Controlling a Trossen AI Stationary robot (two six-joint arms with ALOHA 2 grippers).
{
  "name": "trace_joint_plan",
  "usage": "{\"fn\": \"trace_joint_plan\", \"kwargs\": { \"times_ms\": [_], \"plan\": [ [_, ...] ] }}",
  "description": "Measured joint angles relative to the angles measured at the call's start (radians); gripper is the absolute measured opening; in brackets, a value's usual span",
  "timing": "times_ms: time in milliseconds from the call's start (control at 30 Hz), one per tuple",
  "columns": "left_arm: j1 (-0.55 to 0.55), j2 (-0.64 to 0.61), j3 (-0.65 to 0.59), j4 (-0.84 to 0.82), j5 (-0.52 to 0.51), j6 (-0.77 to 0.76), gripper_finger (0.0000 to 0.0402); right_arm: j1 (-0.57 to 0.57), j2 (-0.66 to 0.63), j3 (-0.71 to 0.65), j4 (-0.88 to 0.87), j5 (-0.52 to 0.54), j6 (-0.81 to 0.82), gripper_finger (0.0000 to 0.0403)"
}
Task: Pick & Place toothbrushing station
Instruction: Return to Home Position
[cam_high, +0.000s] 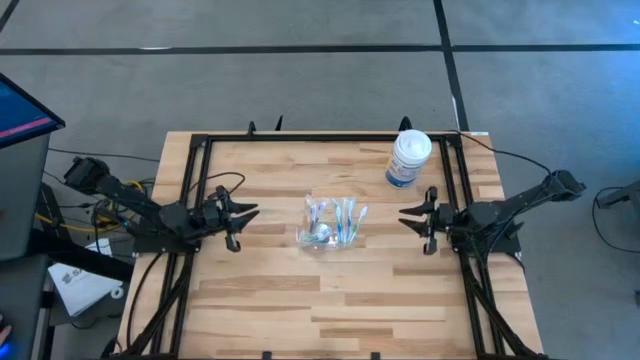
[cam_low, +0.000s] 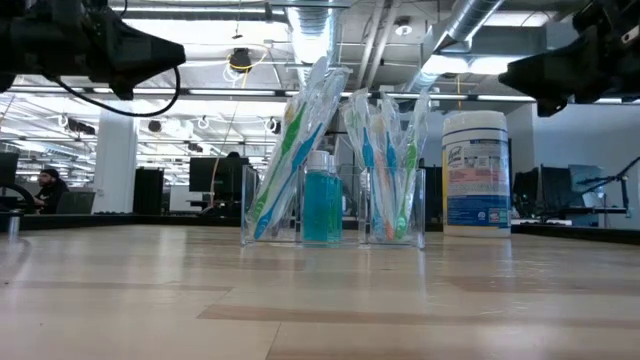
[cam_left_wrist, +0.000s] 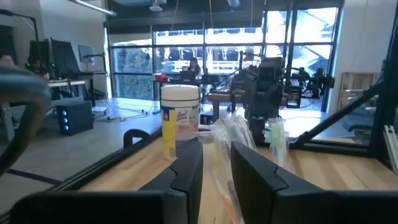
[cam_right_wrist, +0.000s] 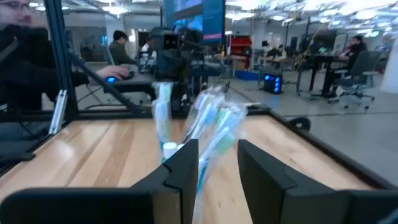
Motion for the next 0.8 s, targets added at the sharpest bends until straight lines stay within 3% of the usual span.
{"fn": "trace_joint_plan", "kwargs": {
  "times_ms": [267,500,800],
  "plan": [
    [0.0,-0.275,0.0,-0.342,0.056,-0.106,0.0077,0.0,-0.27,-0.001,-0.199,0.048,-0.049,0.0103],
    [0.0,-0.488,0.0,-0.534,0.144,-0.156,0.0077,-0.005,-0.272,0.028,-0.278,0.096,-0.041,0.0103],
    [0.0,-0.547,0.0,-0.604,0.161,-0.161,0.0077,-0.004,-0.261,0.028,-0.323,0.096,-0.016,0.0103]
  ]
}}
